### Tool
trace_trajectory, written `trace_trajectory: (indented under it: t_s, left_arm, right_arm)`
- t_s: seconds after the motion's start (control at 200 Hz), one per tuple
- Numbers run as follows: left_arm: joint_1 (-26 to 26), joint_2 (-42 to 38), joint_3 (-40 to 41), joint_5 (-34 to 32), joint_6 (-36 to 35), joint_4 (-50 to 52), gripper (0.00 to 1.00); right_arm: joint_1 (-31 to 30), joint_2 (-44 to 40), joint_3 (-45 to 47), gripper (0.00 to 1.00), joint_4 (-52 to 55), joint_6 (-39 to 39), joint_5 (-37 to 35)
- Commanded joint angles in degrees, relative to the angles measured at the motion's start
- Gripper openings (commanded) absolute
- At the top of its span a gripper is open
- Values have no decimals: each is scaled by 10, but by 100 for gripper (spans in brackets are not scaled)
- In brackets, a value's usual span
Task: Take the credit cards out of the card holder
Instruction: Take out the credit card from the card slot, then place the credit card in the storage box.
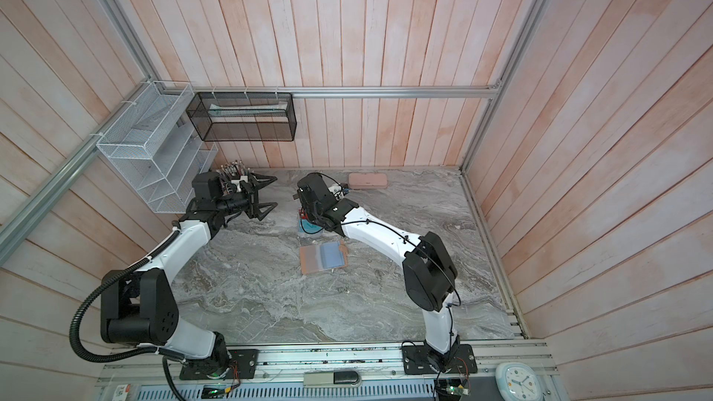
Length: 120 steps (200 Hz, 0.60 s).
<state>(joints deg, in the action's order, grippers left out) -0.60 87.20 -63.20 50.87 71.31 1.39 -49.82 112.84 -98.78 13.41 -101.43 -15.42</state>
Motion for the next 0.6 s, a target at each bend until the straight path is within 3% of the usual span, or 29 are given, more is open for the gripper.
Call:
trace_trajectory:
  t_s: [0.0,0.27,0.405,0.595]
  left_arm:
    - [-2,-40,-14,-10,-116,139,100]
    - [-46,-123,11,-55,-194,220,100]
    - [-49,-134,26,-51,-193,212,100]
    - [-53,-139,29,-54,-215,227,100]
  right_arm:
    - [-6,33,-74,0,104,-28,-19]
    - [-6,111,-208,0,254,-116,-9]
    - [-6,137,-213,0,256,-154,30]
    - [0,171,-258,0,295,-172,32]
